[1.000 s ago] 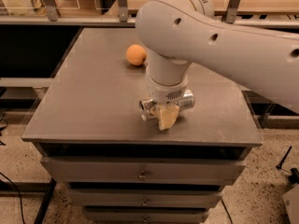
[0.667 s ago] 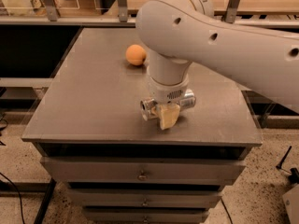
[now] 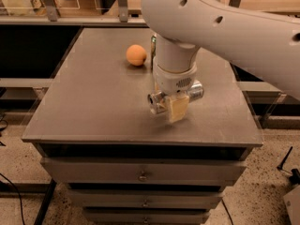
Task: Knock redbull can over
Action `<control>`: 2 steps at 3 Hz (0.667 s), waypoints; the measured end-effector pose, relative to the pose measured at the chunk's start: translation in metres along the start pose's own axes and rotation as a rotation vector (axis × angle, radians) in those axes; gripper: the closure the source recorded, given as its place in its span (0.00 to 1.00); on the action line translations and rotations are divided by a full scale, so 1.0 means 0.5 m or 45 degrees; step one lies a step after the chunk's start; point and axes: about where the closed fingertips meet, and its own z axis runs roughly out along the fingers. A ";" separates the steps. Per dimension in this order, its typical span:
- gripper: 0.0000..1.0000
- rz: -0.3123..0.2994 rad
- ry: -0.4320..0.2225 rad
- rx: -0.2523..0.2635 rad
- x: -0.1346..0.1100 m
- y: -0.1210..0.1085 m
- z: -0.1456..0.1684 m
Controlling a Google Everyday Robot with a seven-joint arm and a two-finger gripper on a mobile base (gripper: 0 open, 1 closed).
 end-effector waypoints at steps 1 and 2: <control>0.82 -0.022 0.002 -0.031 0.010 0.001 -0.015; 0.59 -0.023 0.001 -0.028 0.010 -0.001 -0.014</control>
Offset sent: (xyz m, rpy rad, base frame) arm 0.0012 -0.0046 0.0069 -0.0114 0.0197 0.0155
